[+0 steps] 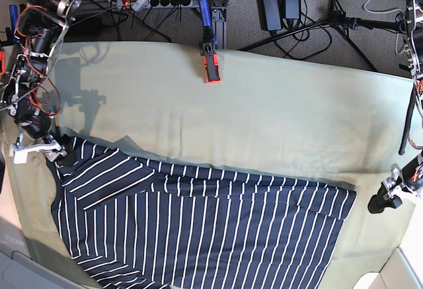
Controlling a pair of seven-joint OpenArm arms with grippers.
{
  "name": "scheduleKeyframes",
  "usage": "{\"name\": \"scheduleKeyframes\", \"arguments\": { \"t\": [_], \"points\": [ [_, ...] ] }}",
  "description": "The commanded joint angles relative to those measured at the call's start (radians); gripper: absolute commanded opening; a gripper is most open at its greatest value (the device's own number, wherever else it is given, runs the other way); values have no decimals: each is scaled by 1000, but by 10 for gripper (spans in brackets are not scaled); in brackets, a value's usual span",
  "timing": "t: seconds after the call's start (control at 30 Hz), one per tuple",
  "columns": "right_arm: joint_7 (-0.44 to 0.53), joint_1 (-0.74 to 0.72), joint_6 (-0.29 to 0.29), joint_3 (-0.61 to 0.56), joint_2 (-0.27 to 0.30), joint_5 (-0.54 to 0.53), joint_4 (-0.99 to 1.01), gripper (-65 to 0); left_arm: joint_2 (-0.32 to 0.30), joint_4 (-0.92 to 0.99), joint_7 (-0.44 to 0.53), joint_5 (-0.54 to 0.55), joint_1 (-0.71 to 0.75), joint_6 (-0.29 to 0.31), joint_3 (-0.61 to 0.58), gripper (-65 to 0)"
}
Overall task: Fold the T-shirt properly
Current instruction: 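Regrasp the shirt edge with the left gripper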
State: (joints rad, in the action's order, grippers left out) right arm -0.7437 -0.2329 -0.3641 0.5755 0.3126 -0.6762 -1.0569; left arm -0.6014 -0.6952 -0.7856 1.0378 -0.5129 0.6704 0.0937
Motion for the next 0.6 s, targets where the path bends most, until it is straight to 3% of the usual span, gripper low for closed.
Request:
{"name": "scheduleKeyframes", "arguments": {
  "t": [0.0, 0.37, 0.47, 0.57],
  "points": [
    [-14, -14, -56, -1, 3, -5, -12, -205, -23, -14, 17, 21, -29, 28, 6, -285],
    [-12, -13, -56, -1, 0, 0, -13, -205, 18, -13, 34, 17, -24, 28, 6, -285],
    [-12, -14, -56, -1, 1, -1, -13, -205, 58, 1, 77, -34, -24, 28, 6, -284],
    [-12, -13, -56, -1, 0, -1, -13, -205, 93, 34, 137, -103, -24, -14, 6, -284]
  ]
}}
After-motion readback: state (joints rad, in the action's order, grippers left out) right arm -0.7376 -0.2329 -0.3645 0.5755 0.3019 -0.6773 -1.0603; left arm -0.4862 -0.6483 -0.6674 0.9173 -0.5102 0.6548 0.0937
